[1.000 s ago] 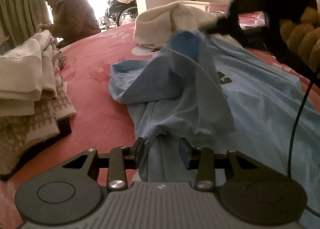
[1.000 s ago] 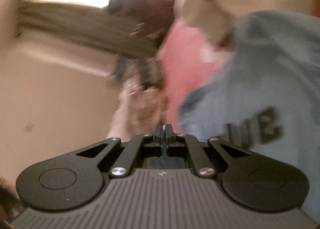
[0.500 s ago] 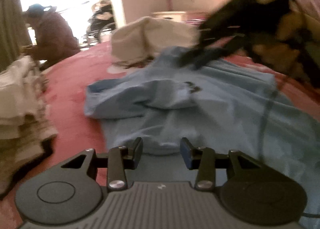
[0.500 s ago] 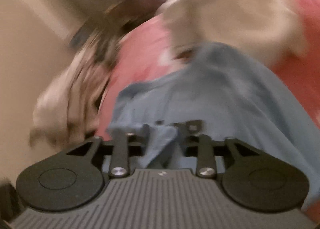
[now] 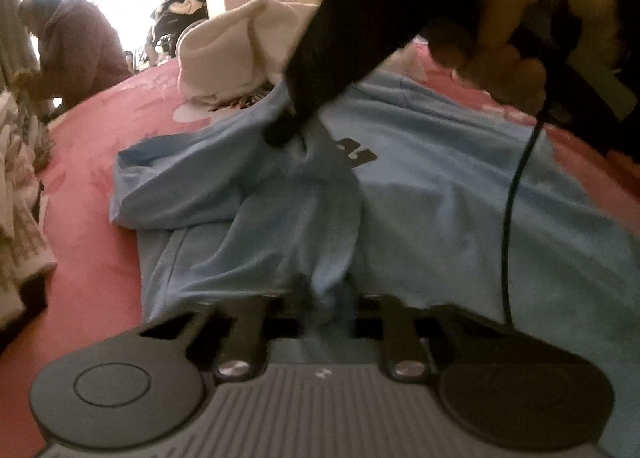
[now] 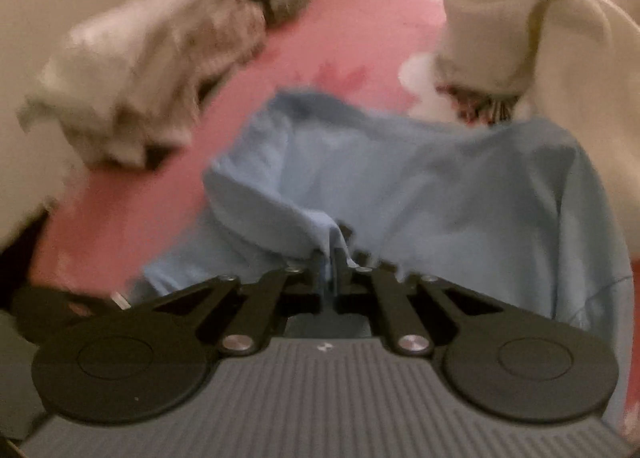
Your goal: Fold clothes
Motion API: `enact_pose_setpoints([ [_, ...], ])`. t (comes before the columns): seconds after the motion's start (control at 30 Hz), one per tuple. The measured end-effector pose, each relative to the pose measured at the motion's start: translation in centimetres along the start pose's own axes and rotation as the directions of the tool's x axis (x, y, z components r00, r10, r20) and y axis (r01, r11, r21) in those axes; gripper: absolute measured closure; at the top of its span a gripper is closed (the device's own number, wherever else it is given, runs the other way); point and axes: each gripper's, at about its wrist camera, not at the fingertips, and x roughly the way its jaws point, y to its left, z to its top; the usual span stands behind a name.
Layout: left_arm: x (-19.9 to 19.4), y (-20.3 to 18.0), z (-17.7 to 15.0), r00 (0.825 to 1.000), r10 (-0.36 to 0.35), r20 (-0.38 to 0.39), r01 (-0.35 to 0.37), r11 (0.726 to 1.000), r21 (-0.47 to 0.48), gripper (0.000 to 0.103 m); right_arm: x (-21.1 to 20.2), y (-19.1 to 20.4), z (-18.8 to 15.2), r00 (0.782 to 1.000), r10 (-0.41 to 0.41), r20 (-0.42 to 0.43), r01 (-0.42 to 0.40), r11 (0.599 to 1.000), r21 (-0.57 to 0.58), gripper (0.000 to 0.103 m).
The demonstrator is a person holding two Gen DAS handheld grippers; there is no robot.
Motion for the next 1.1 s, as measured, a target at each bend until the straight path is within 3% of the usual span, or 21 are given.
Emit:
enact_pose_setpoints([
  [0.13, -2.2, 2.1, 0.7, 0.998, 0.014, 0.056, -0.006, 0.991, -0.133, 0.096, -1.7, 0.1, 3.0, 0.987, 0.127, 0.102, -0.138, 0.983, 0.117, 0.101],
  [0.23, -4.7, 5.3, 1.1, 0.992, 0.028, 0.123, 0.011, 0.954, -0.300, 0.096, -1.6, 0.4, 5.8, 0.958, 0.231, 0.169, -0.262, 0.946, 0.192, 0.101],
  [0.37, -8.2, 10.4, 0.4, 0.978, 0.057, 0.199, 0.055, 0.855, -0.515, 0.096, -0.4, 1.8, 9.7, 0.905, 0.353, 0.236, -0.408, 0.877, 0.252, 0.101],
  [0.47, -9.9, 13.7, -1.3, 0.973, 0.104, 0.208, 0.052, 0.774, -0.632, 0.096, 2.2, 3.6, 11.5, 0.874, 0.412, 0.257, -0.475, 0.835, 0.279, 0.101],
  [0.67, -10.0, 18.1, -4.2, 0.971, 0.223, 0.088, -0.074, 0.628, -0.775, 0.096, 10.1, 5.5, 12.5, 0.880, 0.424, 0.215, -0.475, 0.778, 0.411, 0.101],
  [0.87, -9.3, 19.8, -4.8, 0.954, 0.298, -0.025, -0.208, 0.602, -0.771, 0.096, 15.6, 6.1, 11.9, 0.904, 0.392, 0.170, -0.421, 0.757, 0.499, 0.097],
  [0.93, -8.7, 20.1, -5.0, 0.944, 0.316, -0.096, -0.277, 0.596, -0.754, 0.096, 16.2, 5.4, 11.7, 0.903, 0.397, 0.165, -0.420, 0.735, 0.533, 0.096],
  [1.03, -7.9, 20.5, -5.4, 0.934, 0.317, -0.165, -0.331, 0.592, -0.735, 0.093, 15.2, 3.8, 11.6, 0.915, 0.365, 0.170, -0.395, 0.732, 0.555, 0.087],
  [1.1, -7.9, 20.7, -5.6, 0.932, 0.310, -0.186, -0.340, 0.583, -0.738, 0.081, 12.7, 2.1, 11.2, 0.922, 0.334, 0.196, -0.385, 0.739, 0.552, 0.076],
])
